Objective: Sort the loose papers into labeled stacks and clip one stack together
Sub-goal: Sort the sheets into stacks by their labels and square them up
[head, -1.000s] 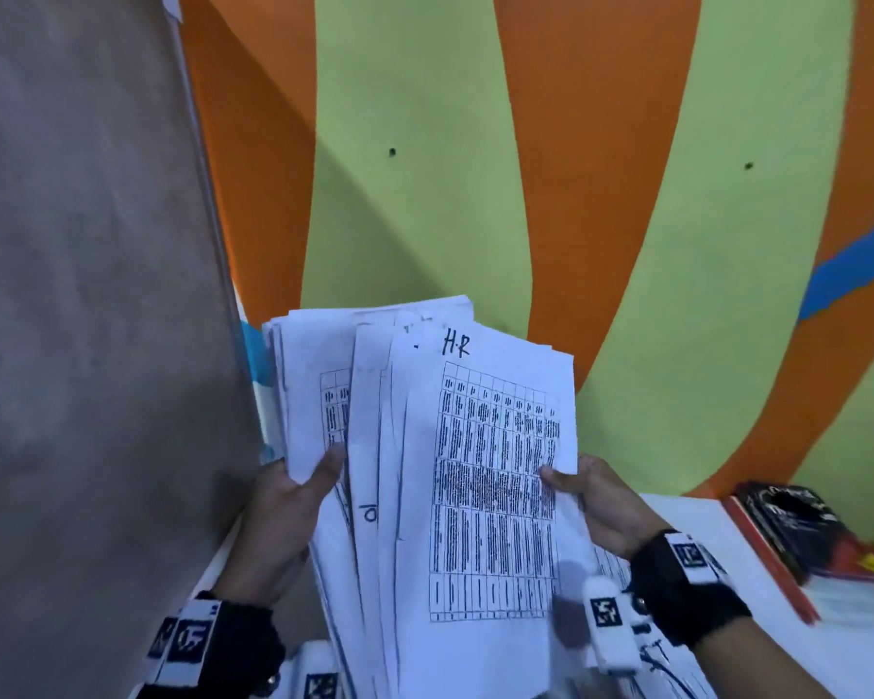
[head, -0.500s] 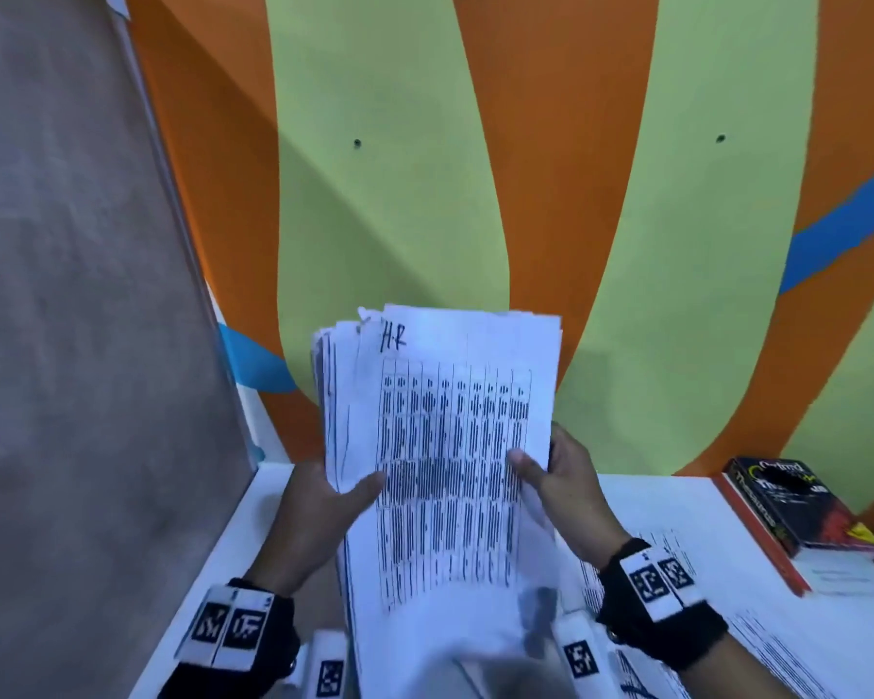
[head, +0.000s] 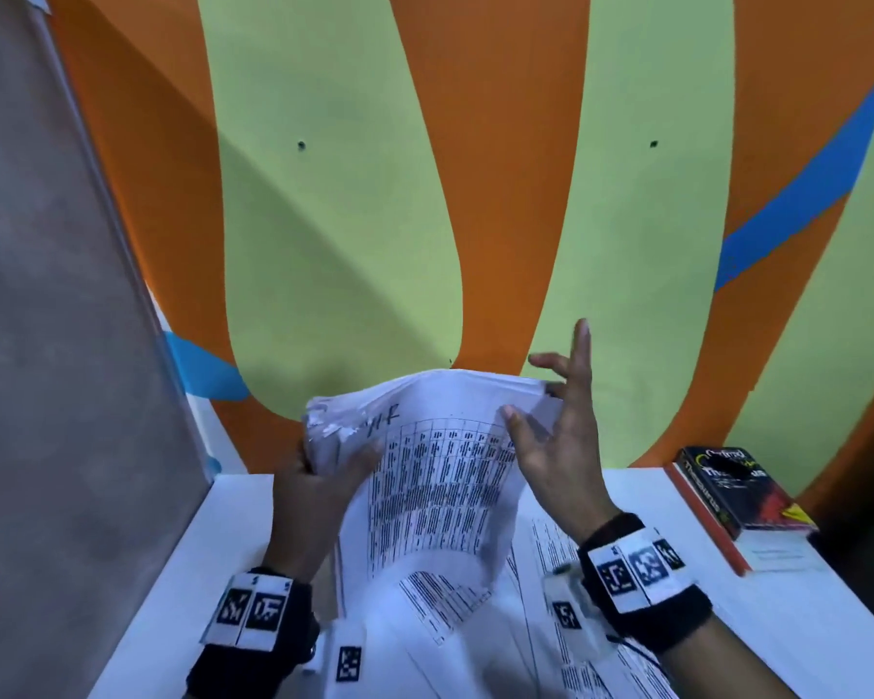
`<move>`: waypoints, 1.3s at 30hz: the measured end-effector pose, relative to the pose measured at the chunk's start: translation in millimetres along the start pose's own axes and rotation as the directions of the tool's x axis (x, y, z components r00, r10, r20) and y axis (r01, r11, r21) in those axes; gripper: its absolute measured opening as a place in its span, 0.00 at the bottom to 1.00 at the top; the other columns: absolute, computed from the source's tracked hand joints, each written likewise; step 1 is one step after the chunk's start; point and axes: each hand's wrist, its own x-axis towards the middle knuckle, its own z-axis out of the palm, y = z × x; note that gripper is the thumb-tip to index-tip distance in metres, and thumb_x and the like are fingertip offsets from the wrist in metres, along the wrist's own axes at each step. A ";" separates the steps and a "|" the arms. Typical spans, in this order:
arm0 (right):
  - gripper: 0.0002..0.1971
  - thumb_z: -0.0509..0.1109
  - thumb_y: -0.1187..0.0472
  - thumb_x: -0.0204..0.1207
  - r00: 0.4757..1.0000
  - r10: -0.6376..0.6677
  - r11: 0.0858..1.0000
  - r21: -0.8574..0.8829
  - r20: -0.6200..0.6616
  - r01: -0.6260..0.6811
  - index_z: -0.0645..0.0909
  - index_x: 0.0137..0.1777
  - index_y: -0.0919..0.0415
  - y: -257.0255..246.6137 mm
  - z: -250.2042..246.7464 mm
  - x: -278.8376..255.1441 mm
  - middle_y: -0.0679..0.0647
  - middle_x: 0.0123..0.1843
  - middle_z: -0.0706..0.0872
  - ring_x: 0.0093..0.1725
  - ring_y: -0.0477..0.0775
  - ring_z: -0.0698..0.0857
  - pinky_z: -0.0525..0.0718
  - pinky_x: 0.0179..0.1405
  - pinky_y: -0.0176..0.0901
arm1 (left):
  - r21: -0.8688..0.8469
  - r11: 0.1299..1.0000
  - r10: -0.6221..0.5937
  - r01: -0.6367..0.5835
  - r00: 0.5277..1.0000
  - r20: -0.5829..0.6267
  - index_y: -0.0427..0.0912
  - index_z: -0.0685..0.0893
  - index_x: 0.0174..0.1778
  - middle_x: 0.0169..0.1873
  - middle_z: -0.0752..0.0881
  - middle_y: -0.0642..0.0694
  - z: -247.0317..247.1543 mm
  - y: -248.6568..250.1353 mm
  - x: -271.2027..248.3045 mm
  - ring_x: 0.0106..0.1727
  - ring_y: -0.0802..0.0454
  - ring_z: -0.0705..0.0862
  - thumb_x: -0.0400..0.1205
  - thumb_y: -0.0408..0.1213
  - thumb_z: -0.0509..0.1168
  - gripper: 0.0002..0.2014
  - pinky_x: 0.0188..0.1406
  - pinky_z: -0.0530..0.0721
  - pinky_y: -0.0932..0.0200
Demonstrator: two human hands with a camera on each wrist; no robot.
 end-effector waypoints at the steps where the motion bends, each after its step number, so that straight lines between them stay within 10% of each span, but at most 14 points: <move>1: 0.42 0.69 0.75 0.75 0.998 -0.057 0.997 -0.047 0.038 0.059 0.51 0.83 0.53 -3.1 -0.3 6.6 0.57 0.60 0.74 0.62 0.43 0.75 0.74 0.52 0.17 | 0.015 1.000 0.021 -0.021 1.000 -0.006 0.47 0.64 0.22 0.17 0.62 0.58 1.0 2.8 2.3 0.21 0.61 0.59 0.67 0.40 0.79 0.26 0.21 0.60 0.65; 4: 0.24 0.68 0.74 0.75 0.980 -0.142 0.980 -0.120 0.139 0.159 0.78 0.70 0.57 -3.2 0.0 20.6 0.56 0.57 0.76 0.60 0.41 0.76 0.72 0.57 0.19 | 0.085 0.993 0.084 -0.082 0.996 -0.018 0.45 0.64 0.23 0.18 0.59 0.54 1.5 10.6 6.9 0.22 0.58 0.57 0.70 0.47 0.76 0.26 0.20 0.57 0.64; 9: 0.29 0.71 0.64 0.76 0.955 0.210 0.967 0.097 0.211 -0.234 0.67 0.74 0.49 15.7 1.8 14.8 0.37 0.54 0.81 0.54 0.37 0.82 0.79 0.56 0.33 | 0.016 1.000 0.021 -0.019 0.994 -0.107 0.44 0.60 0.24 0.12 0.56 0.53 -3.8 13.0 11.5 0.16 0.59 0.53 0.76 0.51 0.60 0.22 0.17 0.52 0.65; 12: 0.17 0.69 0.62 0.77 0.915 0.323 0.921 0.141 0.241 -0.362 0.75 0.63 0.48 27.6 15.1 1.9 0.54 0.59 0.87 0.60 0.53 0.85 0.82 0.63 0.59 | 0.034 0.998 0.050 -0.046 0.990 -0.133 0.44 0.66 0.31 0.14 0.58 0.55 -5.3 12.6 13.7 0.17 0.59 0.55 0.79 0.56 0.59 0.20 0.17 0.54 0.66; 14: 0.08 0.69 0.62 0.78 0.942 0.303 0.942 0.105 0.145 -0.319 0.76 0.52 0.49 20.3 19.5 -0.7 0.64 0.46 0.85 0.47 0.60 0.85 0.83 0.51 0.63 | 0.062 0.989 0.142 -0.135 0.982 -0.124 0.42 0.67 0.27 0.19 0.62 0.50 -9.0 18.3 15.3 0.21 0.60 0.59 0.73 0.65 0.64 0.28 0.19 0.59 0.64; 20: 0.24 0.72 0.67 0.76 0.936 0.273 0.920 0.225 0.220 -0.321 0.67 0.69 0.57 -1.3 20.8 -15.3 0.33 0.56 0.81 0.58 0.28 0.82 0.80 0.57 0.26 | 0.067 0.986 0.149 -0.155 0.985 0.083 0.31 0.81 0.41 0.39 0.82 0.46 -26.7 4.4 20.7 0.38 0.50 0.80 0.64 0.57 0.78 0.30 0.40 0.83 0.51; 24: 0.22 0.67 0.73 0.77 0.887 0.390 0.900 0.102 0.248 -0.424 0.72 0.66 0.51 19.6 32.9 -46.0 0.38 0.58 0.83 0.55 0.25 0.81 0.80 0.63 0.42 | 0.097 0.995 -0.002 -0.002 0.999 0.045 0.34 0.81 0.34 0.32 0.85 0.47 -21.1 -22.0 -0.8 0.32 0.50 0.82 0.61 0.59 0.77 0.28 0.30 0.77 0.64; 27: 0.20 0.68 0.72 0.77 0.907 0.379 0.903 0.144 0.184 -0.406 0.75 0.63 0.48 15.3 33.7 -40.8 0.39 0.59 0.84 0.58 0.29 0.82 0.80 0.59 0.29 | 0.077 0.996 0.044 -0.043 0.999 -0.009 0.42 0.78 0.27 0.20 0.83 0.61 -20.6 -9.4 -0.5 0.24 0.65 0.79 0.70 0.39 0.78 0.14 0.25 0.74 0.70; 31: 0.23 0.68 0.66 0.79 0.903 0.352 0.913 0.121 0.245 -0.389 0.66 0.71 0.51 15.0 32.1 -36.5 0.34 0.62 0.81 0.61 0.28 0.80 0.78 0.60 0.24 | 0.060 0.997 0.046 -0.049 0.998 0.053 0.43 0.87 0.40 0.35 0.91 0.64 -33.0 -12.9 3.9 0.41 0.63 0.88 0.69 0.33 0.78 0.08 0.40 0.84 0.69; 35: 0.24 0.61 0.67 0.82 0.776 0.488 0.873 -0.210 0.400 -0.441 0.60 0.75 0.59 46.0 42.8 -73.4 0.50 0.43 0.85 0.41 0.44 0.86 0.86 0.45 0.42 | 0.228 0.965 -0.165 0.130 0.976 0.143 0.47 0.64 0.19 0.10 0.67 0.54 -31.0 -46.0 -18.9 0.15 0.61 0.64 0.67 0.51 0.77 0.27 0.19 0.63 0.64; 37: 0.23 0.63 0.66 0.80 0.694 0.540 0.841 -0.343 0.477 -0.419 0.62 0.74 0.64 58.5 38.5 -90.1 0.50 0.32 0.80 0.28 0.41 0.79 0.79 0.31 0.34 | 0.329 0.932 -0.175 0.151 0.983 0.047 0.48 0.58 0.18 0.07 0.61 0.50 -30.5 -54.9 -22.1 0.12 0.57 0.60 0.72 0.44 0.76 0.31 0.17 0.57 0.65; 39: 0.21 0.66 0.66 0.77 0.605 0.585 0.809 -0.436 0.540 -0.394 0.68 0.69 0.63 64.2 23.5 -95.9 0.54 0.45 0.82 0.38 0.38 0.78 0.81 0.42 0.37 | 0.346 0.926 -0.153 0.153 0.988 -0.029 0.49 0.57 0.16 0.05 0.63 0.50 -34.1 -56.3 -19.7 0.11 0.57 0.62 0.76 0.38 0.73 0.31 0.13 0.56 0.68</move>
